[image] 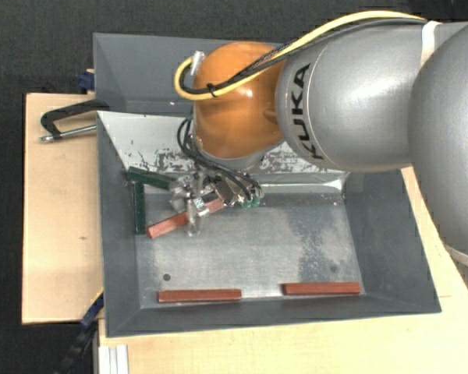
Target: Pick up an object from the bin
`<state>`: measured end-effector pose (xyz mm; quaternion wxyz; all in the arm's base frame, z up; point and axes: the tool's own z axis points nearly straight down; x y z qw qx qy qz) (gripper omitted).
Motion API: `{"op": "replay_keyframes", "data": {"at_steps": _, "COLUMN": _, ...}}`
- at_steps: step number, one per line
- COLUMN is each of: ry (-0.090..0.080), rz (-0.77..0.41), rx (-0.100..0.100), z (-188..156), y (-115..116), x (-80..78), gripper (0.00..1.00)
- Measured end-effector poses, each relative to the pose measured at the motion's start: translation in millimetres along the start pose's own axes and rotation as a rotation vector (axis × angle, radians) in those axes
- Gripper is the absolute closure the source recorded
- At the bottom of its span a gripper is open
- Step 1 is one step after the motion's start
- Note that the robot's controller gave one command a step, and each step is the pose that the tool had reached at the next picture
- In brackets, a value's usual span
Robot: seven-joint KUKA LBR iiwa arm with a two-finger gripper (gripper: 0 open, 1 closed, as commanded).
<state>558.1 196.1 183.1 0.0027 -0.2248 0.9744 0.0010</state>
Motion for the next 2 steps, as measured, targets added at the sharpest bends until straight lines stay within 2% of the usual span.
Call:
{"op": "replay_keyframes", "data": {"at_steps": 1, "ry": 0.000, "rz": 0.000, "rx": 0.000, "z": 0.0, "y": 0.0, "x": 0.0, "gripper": 1.00}}
{"op": "replay_keyframes", "data": {"at_steps": 2, "ry": 0.004, "rz": -0.007, "rx": -0.001, "z": -52.8, "y": -20.9, "x": -6.8, "gripper": 1.00}}
